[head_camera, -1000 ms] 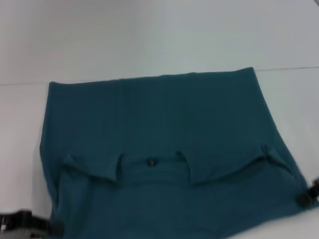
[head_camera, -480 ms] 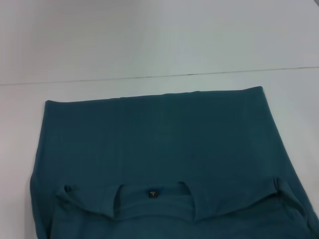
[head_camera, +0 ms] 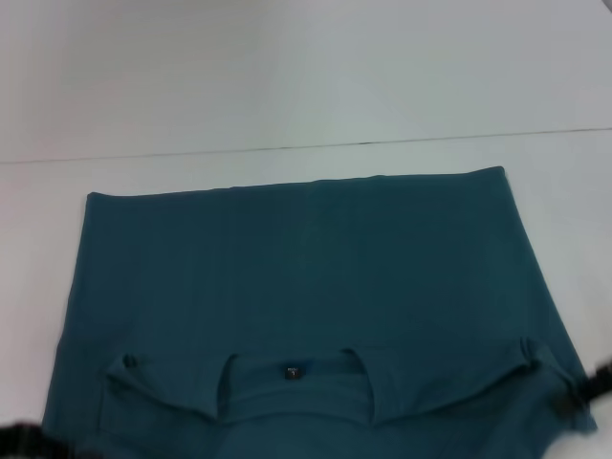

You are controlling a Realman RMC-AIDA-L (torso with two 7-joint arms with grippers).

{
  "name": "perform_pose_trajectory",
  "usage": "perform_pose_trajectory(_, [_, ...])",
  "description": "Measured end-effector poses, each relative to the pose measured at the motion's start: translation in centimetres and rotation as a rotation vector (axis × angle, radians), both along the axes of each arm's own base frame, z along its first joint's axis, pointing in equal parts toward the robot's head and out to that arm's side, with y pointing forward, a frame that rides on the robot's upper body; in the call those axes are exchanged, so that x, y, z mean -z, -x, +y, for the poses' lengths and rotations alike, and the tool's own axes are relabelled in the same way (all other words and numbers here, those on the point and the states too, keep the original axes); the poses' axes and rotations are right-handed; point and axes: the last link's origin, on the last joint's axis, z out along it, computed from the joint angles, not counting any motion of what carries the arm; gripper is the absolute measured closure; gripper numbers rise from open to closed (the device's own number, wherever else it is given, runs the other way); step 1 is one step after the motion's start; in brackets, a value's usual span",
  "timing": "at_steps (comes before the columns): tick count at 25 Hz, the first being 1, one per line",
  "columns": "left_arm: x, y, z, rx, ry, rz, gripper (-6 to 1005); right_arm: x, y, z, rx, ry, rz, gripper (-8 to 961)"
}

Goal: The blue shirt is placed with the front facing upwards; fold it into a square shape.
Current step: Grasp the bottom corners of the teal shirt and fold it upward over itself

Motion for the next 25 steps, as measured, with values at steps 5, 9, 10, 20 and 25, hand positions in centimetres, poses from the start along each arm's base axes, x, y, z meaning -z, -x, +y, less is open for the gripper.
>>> perform_pose_trajectory(5, [-1.4,-1.3,3.2,0.005,-0.072,0.023,960,-1.8,-0.6,2.6,0.073,-0.191,0.004,866])
perform_pose_trajectory(9, [-1.9,-2.1,5.7,-0.009,-0.132,0.073,959,-2.9,-1.1,4.3,0.13,-0.329,-0.006,865])
perform_pose_trajectory(10, [-2.0,-2.3,6.3,-0.01,-0.148,0.08,959,-3.2,-1.2,4.8,0.15,-0.368,-0.008,865])
perform_pose_trajectory(20, [-1.8,-3.8,12.4,-0.046,-0.363,0.22,960,-3.4,-0.6,8.6,0.211,-0.585,-0.022,865])
perform_pose_trajectory(25, [-0.4,-4.6,14.4,-0.028,-0.402,0.262,960,-1.9,-0.6,10.3,0.215,-0.633,-0.037,867])
